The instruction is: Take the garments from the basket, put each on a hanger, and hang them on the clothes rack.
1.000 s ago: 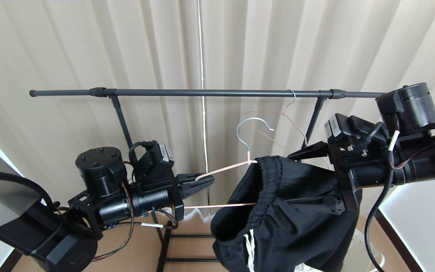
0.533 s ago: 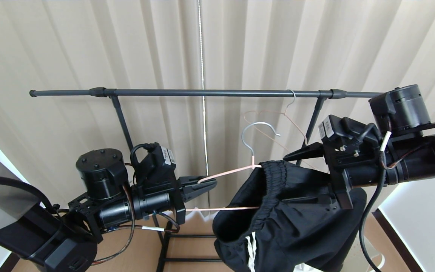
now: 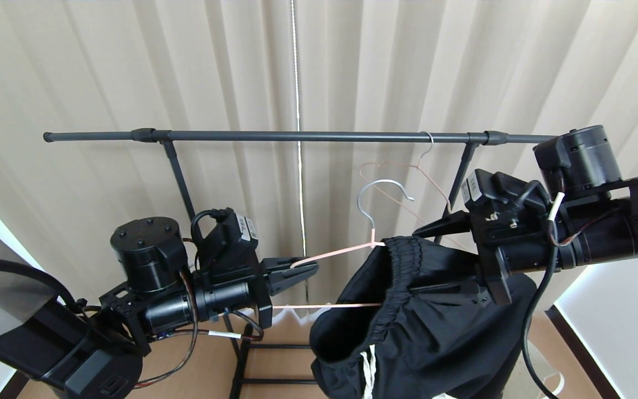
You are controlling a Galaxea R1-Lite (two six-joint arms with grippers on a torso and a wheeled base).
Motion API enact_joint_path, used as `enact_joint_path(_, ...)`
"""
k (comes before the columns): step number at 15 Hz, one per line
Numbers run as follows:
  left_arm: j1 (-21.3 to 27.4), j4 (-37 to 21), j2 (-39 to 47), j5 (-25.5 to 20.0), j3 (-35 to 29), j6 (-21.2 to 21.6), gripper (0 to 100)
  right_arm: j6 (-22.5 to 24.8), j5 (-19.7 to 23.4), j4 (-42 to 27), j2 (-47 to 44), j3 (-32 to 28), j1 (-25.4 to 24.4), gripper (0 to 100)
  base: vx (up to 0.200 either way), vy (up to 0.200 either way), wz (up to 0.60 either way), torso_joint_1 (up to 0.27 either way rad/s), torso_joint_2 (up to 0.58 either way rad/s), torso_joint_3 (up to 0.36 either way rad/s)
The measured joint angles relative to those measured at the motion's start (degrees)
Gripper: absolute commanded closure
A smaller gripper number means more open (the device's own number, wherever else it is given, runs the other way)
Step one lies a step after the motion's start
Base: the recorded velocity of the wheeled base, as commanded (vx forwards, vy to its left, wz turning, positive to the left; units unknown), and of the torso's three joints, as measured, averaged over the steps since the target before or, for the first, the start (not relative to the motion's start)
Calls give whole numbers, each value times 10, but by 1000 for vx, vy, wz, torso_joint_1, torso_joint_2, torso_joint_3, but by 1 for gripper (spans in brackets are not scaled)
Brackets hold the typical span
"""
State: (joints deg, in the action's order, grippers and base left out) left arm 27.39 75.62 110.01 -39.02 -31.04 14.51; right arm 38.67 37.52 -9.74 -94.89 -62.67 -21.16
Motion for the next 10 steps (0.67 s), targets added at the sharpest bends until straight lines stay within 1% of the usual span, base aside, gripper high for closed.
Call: enact_joint_path(10,-3,9,-1,0,6,3,100,0,0,0,0,-1,0,100,0,0,0,0,0,0)
